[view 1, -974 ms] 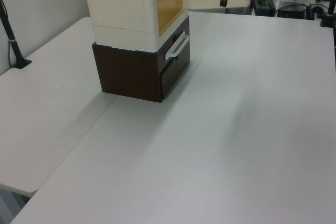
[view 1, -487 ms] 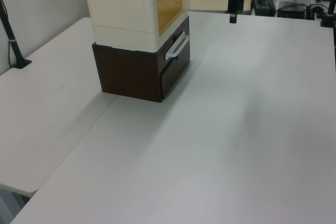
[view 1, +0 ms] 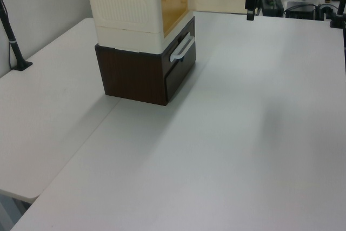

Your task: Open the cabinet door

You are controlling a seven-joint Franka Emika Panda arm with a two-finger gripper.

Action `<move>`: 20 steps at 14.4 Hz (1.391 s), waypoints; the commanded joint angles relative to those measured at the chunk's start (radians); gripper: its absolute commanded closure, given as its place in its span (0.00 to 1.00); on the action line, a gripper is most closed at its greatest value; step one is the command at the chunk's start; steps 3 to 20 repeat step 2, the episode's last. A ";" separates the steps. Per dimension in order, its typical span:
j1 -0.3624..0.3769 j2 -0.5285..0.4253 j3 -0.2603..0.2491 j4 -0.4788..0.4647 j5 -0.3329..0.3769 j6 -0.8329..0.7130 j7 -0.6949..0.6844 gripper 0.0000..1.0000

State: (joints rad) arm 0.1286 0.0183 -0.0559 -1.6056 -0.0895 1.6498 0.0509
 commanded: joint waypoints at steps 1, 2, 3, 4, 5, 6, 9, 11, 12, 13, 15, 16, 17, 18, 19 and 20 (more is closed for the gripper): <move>0.000 -0.024 -0.006 -0.030 0.017 -0.039 -0.005 0.00; 0.002 -0.026 -0.006 -0.030 0.016 -0.047 -0.005 0.00; 0.002 -0.026 -0.006 -0.030 0.016 -0.047 -0.005 0.00; 0.002 -0.026 -0.006 -0.030 0.016 -0.047 -0.005 0.00; 0.002 -0.026 -0.006 -0.030 0.016 -0.047 -0.005 0.00; 0.002 -0.026 -0.006 -0.030 0.016 -0.047 -0.005 0.00; 0.002 -0.026 -0.006 -0.030 0.016 -0.047 -0.005 0.00; 0.002 -0.026 -0.006 -0.030 0.016 -0.047 -0.005 0.00; 0.002 -0.026 -0.006 -0.030 0.016 -0.047 -0.005 0.00; 0.002 -0.026 -0.006 -0.030 0.016 -0.047 -0.005 0.00; 0.002 -0.026 -0.006 -0.030 0.016 -0.047 -0.005 0.00; 0.002 -0.026 -0.006 -0.030 0.016 -0.047 -0.005 0.00; 0.002 -0.026 -0.006 -0.030 0.016 -0.047 -0.005 0.00; 0.002 -0.026 -0.006 -0.030 0.016 -0.047 -0.005 0.00; 0.002 -0.026 -0.006 -0.030 0.016 -0.047 -0.005 0.00; 0.002 -0.026 -0.006 -0.030 0.016 -0.047 -0.005 0.00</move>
